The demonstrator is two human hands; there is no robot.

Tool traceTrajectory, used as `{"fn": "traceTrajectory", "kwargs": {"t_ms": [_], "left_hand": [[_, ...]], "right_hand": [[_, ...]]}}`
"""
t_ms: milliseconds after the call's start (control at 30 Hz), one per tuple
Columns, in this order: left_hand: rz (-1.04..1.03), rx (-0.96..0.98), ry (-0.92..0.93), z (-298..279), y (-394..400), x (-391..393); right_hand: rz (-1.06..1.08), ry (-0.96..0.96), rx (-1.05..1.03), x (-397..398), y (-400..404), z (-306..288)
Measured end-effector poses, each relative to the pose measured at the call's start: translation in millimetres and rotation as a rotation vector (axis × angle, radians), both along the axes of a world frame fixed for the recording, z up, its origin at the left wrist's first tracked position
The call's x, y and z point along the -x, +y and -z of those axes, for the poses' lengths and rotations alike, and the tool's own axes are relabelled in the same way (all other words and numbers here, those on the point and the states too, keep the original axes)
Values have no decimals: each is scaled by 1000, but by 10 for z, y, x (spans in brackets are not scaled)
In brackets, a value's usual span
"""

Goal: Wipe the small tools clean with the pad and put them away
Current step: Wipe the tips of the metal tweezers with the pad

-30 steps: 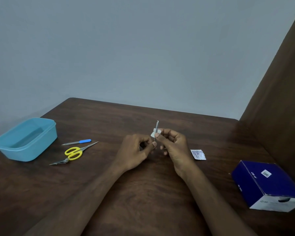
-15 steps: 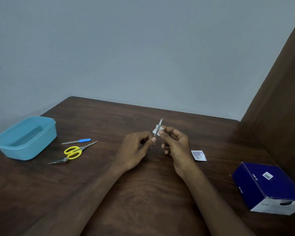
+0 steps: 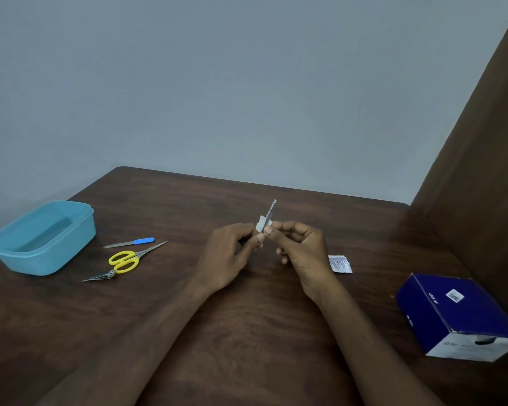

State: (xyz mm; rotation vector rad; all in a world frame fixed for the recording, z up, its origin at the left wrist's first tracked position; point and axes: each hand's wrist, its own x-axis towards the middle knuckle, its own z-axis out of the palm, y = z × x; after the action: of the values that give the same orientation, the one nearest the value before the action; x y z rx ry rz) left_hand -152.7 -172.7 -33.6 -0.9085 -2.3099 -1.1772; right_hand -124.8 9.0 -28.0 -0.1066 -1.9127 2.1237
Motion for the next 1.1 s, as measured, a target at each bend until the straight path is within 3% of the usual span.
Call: {"fn": "traceTrajectory", "kwargs": {"t_ms": [267,833,1100], "left_hand": [[20,29,-42,0,0,9],[-29,190,-30,43,12,21],[-53,126,-48,29,32,-2]], "right_hand": [[-10,-18,81,-2,19,-42],[7,42,-68,43,49,-27],[88,70,-83,10,-13,-49]]}}
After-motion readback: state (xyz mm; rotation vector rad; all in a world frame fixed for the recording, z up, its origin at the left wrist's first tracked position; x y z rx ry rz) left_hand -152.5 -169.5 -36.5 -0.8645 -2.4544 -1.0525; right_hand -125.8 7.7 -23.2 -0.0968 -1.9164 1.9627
